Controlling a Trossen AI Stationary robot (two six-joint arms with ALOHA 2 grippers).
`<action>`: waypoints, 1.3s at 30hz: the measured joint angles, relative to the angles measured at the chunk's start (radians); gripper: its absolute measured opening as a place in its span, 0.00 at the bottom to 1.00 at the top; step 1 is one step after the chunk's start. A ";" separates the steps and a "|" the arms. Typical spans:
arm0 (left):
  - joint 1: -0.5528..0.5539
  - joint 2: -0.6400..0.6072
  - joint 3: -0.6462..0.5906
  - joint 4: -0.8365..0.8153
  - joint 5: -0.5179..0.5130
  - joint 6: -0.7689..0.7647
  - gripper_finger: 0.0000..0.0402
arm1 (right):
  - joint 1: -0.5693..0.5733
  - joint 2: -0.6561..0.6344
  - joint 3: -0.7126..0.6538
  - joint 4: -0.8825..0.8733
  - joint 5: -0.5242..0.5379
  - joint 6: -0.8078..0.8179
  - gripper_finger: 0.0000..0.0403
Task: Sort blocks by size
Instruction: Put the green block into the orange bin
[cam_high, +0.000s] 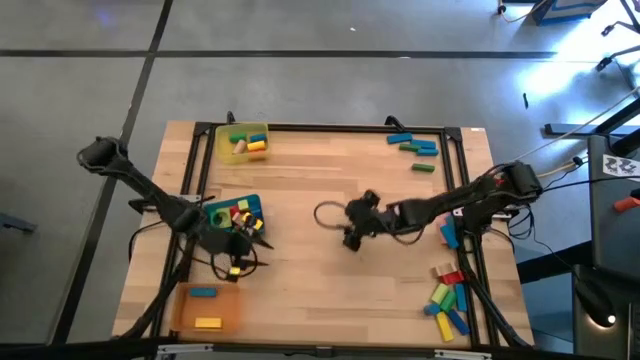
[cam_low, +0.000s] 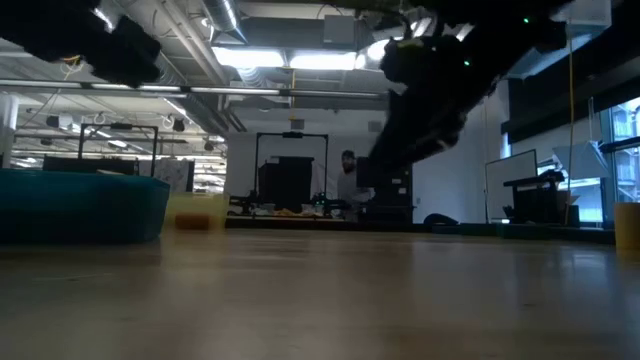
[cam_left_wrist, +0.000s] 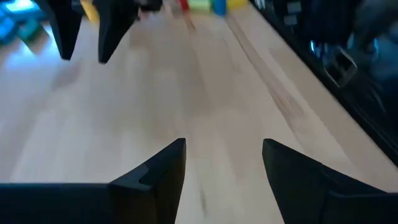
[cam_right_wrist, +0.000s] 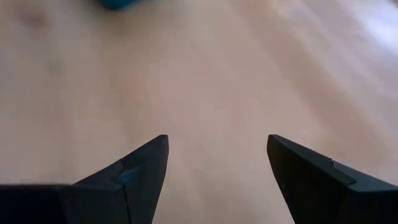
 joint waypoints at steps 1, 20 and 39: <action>0.025 0.000 -0.029 0.070 0.007 0.026 0.49 | -0.026 -0.028 0.000 -0.049 -0.001 0.000 0.68; 0.244 0.015 -0.202 0.379 0.066 0.077 0.49 | -0.609 -0.158 0.001 -0.663 -0.167 -0.202 0.68; 0.291 0.015 -0.202 0.373 0.062 0.081 0.49 | -0.931 0.013 0.001 -0.793 -0.094 -0.457 0.68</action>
